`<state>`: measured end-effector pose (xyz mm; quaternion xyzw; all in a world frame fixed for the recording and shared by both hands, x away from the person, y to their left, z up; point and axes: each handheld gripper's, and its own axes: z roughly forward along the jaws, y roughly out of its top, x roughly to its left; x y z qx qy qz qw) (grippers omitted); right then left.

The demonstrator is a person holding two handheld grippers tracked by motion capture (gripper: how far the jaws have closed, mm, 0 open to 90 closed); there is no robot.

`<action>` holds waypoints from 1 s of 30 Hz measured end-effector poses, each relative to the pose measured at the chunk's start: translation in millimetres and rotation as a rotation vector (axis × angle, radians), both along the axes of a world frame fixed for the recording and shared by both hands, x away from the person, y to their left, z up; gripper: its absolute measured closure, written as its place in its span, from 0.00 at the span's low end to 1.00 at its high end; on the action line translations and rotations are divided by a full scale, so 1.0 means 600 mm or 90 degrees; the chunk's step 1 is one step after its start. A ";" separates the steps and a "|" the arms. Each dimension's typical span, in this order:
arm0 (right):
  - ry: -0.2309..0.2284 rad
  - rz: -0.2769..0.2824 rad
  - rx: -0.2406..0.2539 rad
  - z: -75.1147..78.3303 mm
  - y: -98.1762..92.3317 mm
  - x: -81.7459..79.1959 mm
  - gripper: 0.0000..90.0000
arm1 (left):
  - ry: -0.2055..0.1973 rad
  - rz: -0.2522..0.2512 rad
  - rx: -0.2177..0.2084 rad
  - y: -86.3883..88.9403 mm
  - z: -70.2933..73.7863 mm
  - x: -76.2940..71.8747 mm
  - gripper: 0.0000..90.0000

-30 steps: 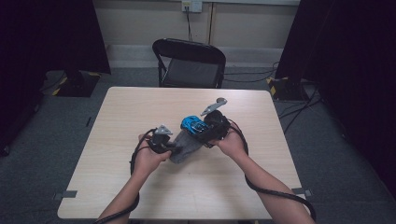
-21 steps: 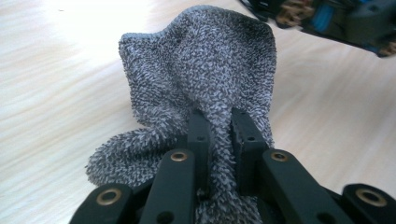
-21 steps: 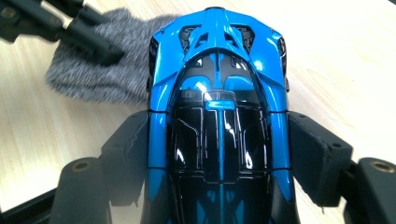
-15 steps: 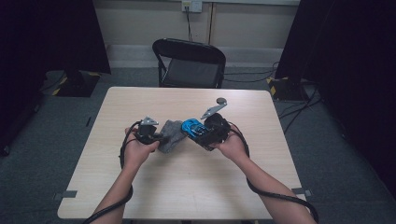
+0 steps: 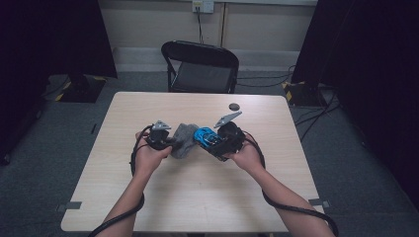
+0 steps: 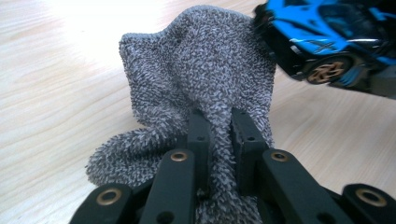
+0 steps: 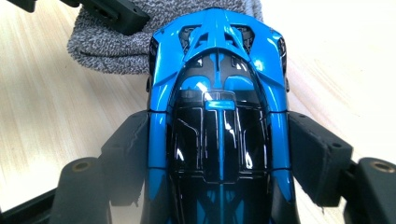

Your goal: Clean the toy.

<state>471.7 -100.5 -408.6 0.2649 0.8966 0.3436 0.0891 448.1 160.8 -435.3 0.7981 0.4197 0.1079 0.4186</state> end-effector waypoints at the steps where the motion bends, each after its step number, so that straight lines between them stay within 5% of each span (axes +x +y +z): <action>1: -0.004 0.001 -0.003 -0.001 0.001 0.000 0.32 | 0.000 -0.003 0.000 -0.002 0.001 0.000 0.89; 30: -0.010 -0.005 -0.011 -0.004 0.008 0.003 0.32 | 0.004 -0.036 -0.014 -0.031 -0.002 -0.007 0.89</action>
